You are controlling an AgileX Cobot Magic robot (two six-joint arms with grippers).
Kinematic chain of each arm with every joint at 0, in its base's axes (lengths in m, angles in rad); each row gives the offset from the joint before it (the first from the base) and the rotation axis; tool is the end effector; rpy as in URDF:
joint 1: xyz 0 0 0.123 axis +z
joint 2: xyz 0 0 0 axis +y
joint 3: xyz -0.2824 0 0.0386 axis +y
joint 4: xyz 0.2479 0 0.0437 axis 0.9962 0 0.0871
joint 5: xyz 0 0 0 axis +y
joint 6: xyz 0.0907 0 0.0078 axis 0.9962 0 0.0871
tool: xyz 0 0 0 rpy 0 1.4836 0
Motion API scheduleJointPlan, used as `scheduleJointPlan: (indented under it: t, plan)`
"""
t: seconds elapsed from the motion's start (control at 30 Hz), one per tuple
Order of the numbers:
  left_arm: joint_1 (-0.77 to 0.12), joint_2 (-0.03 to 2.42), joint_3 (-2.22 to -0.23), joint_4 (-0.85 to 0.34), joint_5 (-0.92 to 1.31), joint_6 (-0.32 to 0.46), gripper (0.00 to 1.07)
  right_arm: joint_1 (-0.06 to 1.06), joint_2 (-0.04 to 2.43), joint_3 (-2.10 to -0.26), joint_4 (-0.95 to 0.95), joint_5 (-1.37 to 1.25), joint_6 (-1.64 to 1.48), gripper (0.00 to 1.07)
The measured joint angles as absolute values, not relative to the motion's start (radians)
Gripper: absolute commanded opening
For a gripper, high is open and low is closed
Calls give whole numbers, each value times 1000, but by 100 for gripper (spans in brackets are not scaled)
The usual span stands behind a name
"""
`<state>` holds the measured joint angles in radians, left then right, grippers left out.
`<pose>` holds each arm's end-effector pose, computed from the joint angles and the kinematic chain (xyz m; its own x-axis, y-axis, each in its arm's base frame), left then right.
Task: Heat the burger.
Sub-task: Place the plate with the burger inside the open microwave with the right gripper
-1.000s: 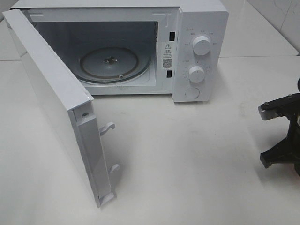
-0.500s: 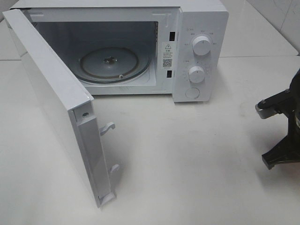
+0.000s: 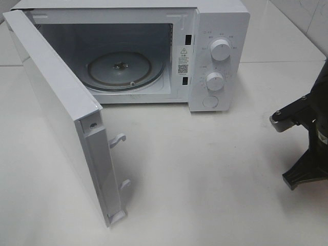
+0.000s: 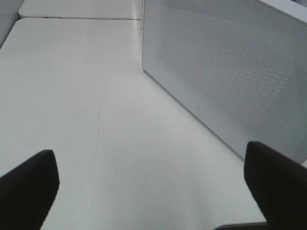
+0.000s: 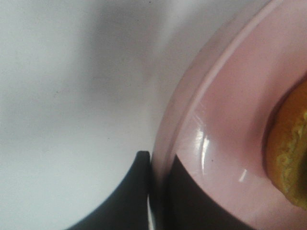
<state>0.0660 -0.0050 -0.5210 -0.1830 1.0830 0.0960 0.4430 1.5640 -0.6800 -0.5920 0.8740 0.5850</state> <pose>-0.0088 -0.0153 0.2822 -0.4447 -0.0200 -0.8954 0.0827 0.9946 -0.0633 0.2218 0.0620 0.1594 -0.9582 -0.2779 -0.0685 -0.2245 0.8781 -0.4225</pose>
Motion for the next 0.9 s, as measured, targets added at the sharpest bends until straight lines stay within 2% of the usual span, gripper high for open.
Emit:
scheduleJointPlan:
  t: [0.9]
  plan:
    - [66, -5, -521, -183, 1083, 96, 99, 730, 1416, -679, -595, 979, 548, 0]
